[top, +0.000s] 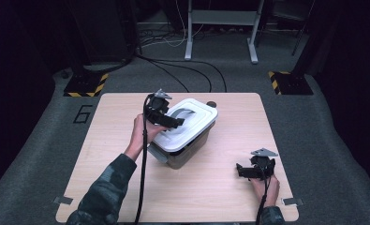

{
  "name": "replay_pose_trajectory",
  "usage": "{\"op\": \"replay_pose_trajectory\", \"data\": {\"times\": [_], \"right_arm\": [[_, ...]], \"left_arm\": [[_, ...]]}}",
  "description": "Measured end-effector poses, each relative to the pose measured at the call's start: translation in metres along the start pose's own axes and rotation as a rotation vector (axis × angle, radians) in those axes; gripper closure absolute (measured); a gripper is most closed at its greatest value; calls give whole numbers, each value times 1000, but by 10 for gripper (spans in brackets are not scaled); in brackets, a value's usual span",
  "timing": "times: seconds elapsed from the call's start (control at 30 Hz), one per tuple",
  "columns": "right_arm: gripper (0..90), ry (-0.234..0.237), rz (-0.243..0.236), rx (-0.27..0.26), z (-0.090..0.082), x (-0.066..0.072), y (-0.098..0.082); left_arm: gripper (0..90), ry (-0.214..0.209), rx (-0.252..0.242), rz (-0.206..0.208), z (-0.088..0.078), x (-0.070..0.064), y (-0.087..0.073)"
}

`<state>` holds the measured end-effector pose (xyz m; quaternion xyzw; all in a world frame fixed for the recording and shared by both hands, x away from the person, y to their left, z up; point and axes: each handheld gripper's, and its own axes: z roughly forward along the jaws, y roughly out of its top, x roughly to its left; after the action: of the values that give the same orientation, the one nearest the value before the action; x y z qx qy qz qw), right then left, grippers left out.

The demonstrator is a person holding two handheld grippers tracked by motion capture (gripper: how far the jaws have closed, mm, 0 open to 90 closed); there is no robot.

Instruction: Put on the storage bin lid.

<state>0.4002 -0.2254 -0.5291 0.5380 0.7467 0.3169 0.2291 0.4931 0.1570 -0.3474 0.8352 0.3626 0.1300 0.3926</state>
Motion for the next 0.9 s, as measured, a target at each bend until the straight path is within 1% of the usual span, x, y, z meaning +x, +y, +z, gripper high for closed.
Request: {"op": "replay_pose_trajectory", "data": {"times": [0.1,0.3,0.4,0.43,0.47,0.53,0.57,0.6,0.7,0.73,0.8,0.87,0.9], "right_arm": [[2,0,0,0,0,0,0],[2,0,0,0,0,0,0],[2,0,0,0,0,0,0],[2,-3,6,-2,0,0,0],[2,-3,6,-2,0,0,0],[2,0,1,0,0,0,0],[2,-3,6,-2,0,0,0],[2,0,-1,1,0,0,0],[2,0,0,0,0,0,0],[2,0,0,0,0,0,0],[2,0,0,0,0,0,0],[2,0,0,0,0,0,0],[2,0,0,0,0,0,0]], "left_arm": [[125,-5,-3,-2,-10,3,-4],[66,15,-18,-4,-30,10,-16],[44,21,-25,-15,-39,14,-24],[41,35,-25,-13,-44,16,-30],[30,35,-25,-13,-44,16,-30],[26,41,-25,-15,-50,18,-35],[23,46,-29,-17,-52,19,-37],[22,50,-26,-16,-56,21,-40],[10,67,-23,-20,-67,27,-49],[7,76,-30,-18,-71,29,-53],[5,84,-23,-23,-77,32,-60],[1,97,-9,-18,-82,36,-67],[0,105,-20,-28,-84,37,-71]]}}
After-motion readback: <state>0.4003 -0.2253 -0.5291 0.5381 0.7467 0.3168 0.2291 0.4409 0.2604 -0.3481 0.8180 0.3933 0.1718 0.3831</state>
